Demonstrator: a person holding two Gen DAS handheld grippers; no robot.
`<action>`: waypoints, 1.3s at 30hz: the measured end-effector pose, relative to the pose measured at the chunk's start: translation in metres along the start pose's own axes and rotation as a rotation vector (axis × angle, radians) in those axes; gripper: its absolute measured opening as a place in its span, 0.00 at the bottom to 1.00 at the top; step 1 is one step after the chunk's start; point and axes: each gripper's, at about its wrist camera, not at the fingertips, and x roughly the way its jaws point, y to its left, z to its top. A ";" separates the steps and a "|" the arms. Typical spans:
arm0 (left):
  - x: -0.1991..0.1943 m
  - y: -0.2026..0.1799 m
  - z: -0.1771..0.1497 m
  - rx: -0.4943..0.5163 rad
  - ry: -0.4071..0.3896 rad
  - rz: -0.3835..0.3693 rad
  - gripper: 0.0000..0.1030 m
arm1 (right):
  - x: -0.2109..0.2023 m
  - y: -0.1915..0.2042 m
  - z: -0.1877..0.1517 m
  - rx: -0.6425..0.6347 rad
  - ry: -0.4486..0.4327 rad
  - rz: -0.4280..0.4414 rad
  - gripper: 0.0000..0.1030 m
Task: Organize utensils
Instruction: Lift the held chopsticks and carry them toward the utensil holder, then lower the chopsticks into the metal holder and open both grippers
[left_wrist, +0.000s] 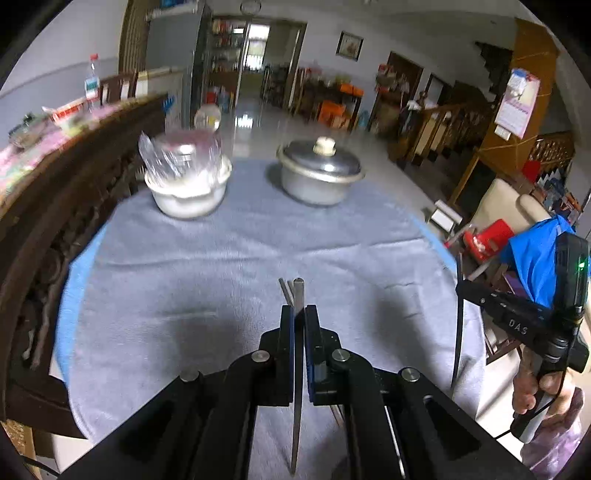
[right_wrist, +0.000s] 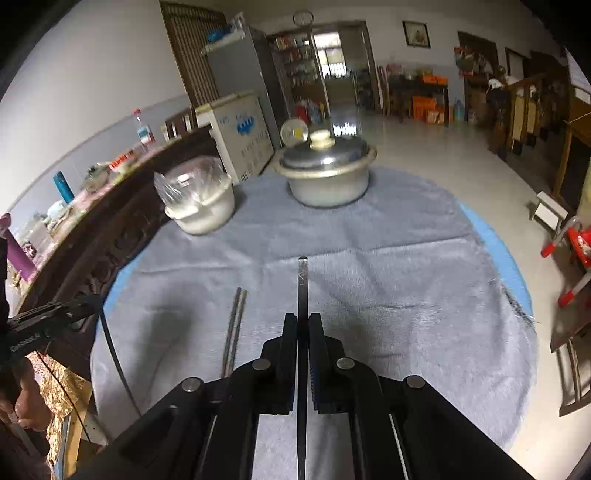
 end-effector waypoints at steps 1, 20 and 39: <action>-0.010 -0.002 -0.003 0.003 -0.018 0.002 0.05 | -0.006 0.001 -0.002 -0.001 -0.014 -0.003 0.06; -0.134 -0.033 -0.057 -0.033 -0.296 0.008 0.05 | -0.138 0.003 -0.066 0.168 -0.375 0.055 0.06; -0.209 -0.050 -0.060 -0.039 -0.474 -0.011 0.05 | -0.198 0.040 -0.078 0.193 -0.664 0.151 0.06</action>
